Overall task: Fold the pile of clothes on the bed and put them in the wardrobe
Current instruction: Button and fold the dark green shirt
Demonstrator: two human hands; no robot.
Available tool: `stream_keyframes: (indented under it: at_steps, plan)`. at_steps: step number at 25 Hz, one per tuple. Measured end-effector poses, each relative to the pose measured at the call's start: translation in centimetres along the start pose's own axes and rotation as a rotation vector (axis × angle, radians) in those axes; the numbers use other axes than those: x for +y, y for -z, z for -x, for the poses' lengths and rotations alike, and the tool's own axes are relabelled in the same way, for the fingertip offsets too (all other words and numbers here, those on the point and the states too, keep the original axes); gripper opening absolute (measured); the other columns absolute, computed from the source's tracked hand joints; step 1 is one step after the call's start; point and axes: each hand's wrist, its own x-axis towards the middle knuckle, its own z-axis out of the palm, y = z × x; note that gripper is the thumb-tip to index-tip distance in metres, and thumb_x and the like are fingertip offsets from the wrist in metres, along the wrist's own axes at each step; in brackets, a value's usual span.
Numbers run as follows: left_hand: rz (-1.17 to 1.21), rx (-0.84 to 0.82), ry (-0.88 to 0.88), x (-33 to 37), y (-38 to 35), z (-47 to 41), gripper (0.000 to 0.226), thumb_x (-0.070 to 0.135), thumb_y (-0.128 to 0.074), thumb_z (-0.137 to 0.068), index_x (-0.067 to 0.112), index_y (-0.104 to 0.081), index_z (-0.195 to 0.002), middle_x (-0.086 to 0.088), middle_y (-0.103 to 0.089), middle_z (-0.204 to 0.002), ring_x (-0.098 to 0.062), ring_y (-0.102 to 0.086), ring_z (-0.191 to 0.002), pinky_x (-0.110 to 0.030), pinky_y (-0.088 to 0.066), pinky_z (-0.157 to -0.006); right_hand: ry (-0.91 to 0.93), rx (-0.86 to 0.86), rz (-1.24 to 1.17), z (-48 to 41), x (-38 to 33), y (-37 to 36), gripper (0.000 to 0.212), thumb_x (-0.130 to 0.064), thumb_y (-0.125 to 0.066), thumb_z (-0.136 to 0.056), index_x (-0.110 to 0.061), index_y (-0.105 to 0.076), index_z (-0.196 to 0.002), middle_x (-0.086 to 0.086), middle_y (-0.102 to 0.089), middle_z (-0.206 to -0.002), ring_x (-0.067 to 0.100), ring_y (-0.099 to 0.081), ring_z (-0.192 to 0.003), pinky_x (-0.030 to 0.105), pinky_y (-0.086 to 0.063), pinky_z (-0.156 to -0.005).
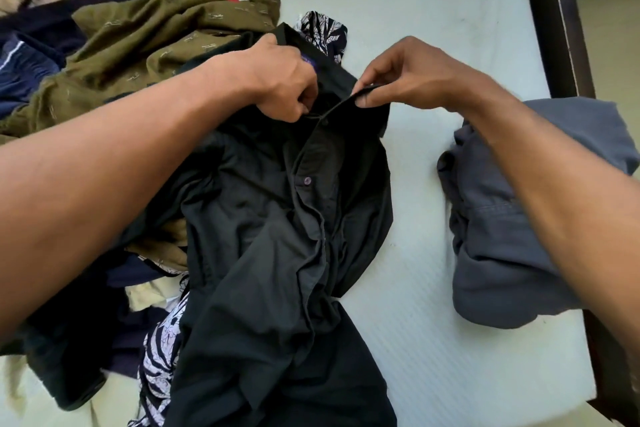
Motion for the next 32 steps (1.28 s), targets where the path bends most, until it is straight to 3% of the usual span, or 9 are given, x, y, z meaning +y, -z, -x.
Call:
stream_keyframes:
  at_steps: [3, 5, 9, 11, 15, 19, 23, 28, 32]
  plan:
    - [0.123, -0.098, 0.047, -0.6, 0.6, 1.8, 0.046, 0.052, -0.044, -0.078, 0.043, -0.069, -0.115, 0.003, -0.068, -0.111, -0.025, -0.051, -0.119, -0.041, -0.031, -0.090, -0.043, -0.115, -0.185, 1.2, -0.1, 0.6, 0.006, -0.012, -0.075, -0.091, -0.014, -0.079, -0.095, 0.003, -0.079, -0.085, 0.009, -0.071, -0.078, 0.024, -0.053, -0.079]
    - [0.190, -0.143, 0.107, -0.9, 1.1, 2.6, 0.056, 0.053, -0.039, -0.065, 0.041, -0.072, -0.108, 0.001, -0.070, -0.108, -0.025, -0.054, -0.115, -0.042, -0.032, -0.091, -0.021, -0.123, -0.231, 1.6, -0.5, 0.1, 0.009, -0.011, -0.069, -0.096, -0.010, -0.077, -0.097, -0.004, -0.078, -0.081, 0.006, -0.070, -0.072, 0.020, -0.053, -0.073]
    - [0.425, -0.043, 0.140, -1.3, 1.4, 4.4, 0.030, 0.051, -0.059, -0.078, 0.025, -0.069, -0.089, 0.000, -0.066, -0.085, -0.026, -0.060, -0.091, -0.038, -0.040, -0.079, -0.024, -0.059, -0.263, 1.4, -1.0, -1.5, 0.014, -0.020, -0.071, -0.096, -0.009, -0.079, -0.101, 0.006, -0.079, -0.094, 0.010, -0.070, -0.083, 0.020, -0.052, -0.075]
    - [0.620, 0.043, 0.130, -1.2, 2.1, 5.5, 0.014, 0.036, -0.070, -0.089, 0.022, -0.073, -0.088, -0.009, -0.070, -0.087, -0.026, -0.061, -0.082, -0.042, -0.048, -0.081, -0.054, -0.042, -0.254, 1.3, -1.0, -2.4, 0.015, -0.021, -0.073, -0.094, -0.009, -0.080, -0.098, 0.011, -0.077, -0.093, 0.012, -0.068, -0.083, 0.024, -0.052, -0.076]
    - [0.751, 0.133, 0.214, -1.0, 2.6, 6.5, 0.015, 0.034, -0.073, -0.089, 0.020, -0.078, -0.090, -0.017, -0.073, -0.095, -0.030, -0.063, -0.081, -0.048, -0.050, -0.096, -0.098, 0.030, -0.358, 1.4, -0.5, -2.9, 0.009, -0.017, -0.075, -0.092, -0.011, -0.080, -0.094, 0.006, -0.078, -0.090, 0.012, -0.071, -0.083, 0.023, -0.054, -0.079]
    - [0.915, 0.174, 0.194, -0.6, 2.3, 6.0, 0.015, 0.023, -0.076, -0.088, 0.020, -0.079, -0.102, -0.006, -0.077, -0.097, -0.009, -0.066, -0.083, -0.031, -0.054, -0.097, -0.092, 0.043, -0.445, 2.1, 0.4, -3.0, 0.006, -0.007, -0.073, -0.090, -0.010, -0.078, -0.093, 0.000, -0.078, -0.082, 0.011, -0.071, -0.078, 0.020, -0.054, -0.073]
    - [1.174, 0.096, 0.240, -2.0, 2.2, 6.3, 0.028, 0.018, -0.081, -0.079, 0.010, -0.077, -0.105, -0.026, -0.071, -0.109, -0.033, -0.067, -0.099, -0.043, -0.056, -0.093, -0.097, 0.114, -0.477, 3.0, 1.7, -2.9, 0.011, -0.001, -0.074, -0.088, -0.009, -0.077, -0.094, 0.000, -0.078, -0.082, 0.012, -0.071, -0.076, 0.024, -0.056, -0.075]
    - [0.891, 0.142, 0.329, -2.9, 3.5, 7.0, 0.014, 0.032, -0.077, -0.086, 0.021, -0.079, -0.094, -0.001, -0.077, -0.096, -0.021, -0.071, -0.099, -0.038, -0.053, -0.100, -0.081, 0.246, -0.513, 3.4, 3.2, -3.1, 0.004, -0.016, -0.080, -0.084, -0.019, -0.080, -0.087, -0.001, -0.078, -0.084, 0.011, -0.069, -0.079, 0.035, -0.054, -0.090]
    - [0.851, 0.168, 0.273, -1.5, 3.8, 6.1, 0.014, 0.028, -0.072, -0.091, 0.016, -0.077, -0.092, -0.010, -0.076, -0.096, -0.027, -0.070, -0.092, -0.045, -0.052, -0.100, -0.016, 0.284, -0.625, 3.6, 2.2, -2.8, 0.010, -0.012, -0.070, -0.094, -0.016, -0.077, -0.088, -0.007, -0.074, -0.077, 0.007, -0.066, -0.074, 0.026, -0.054, -0.077]
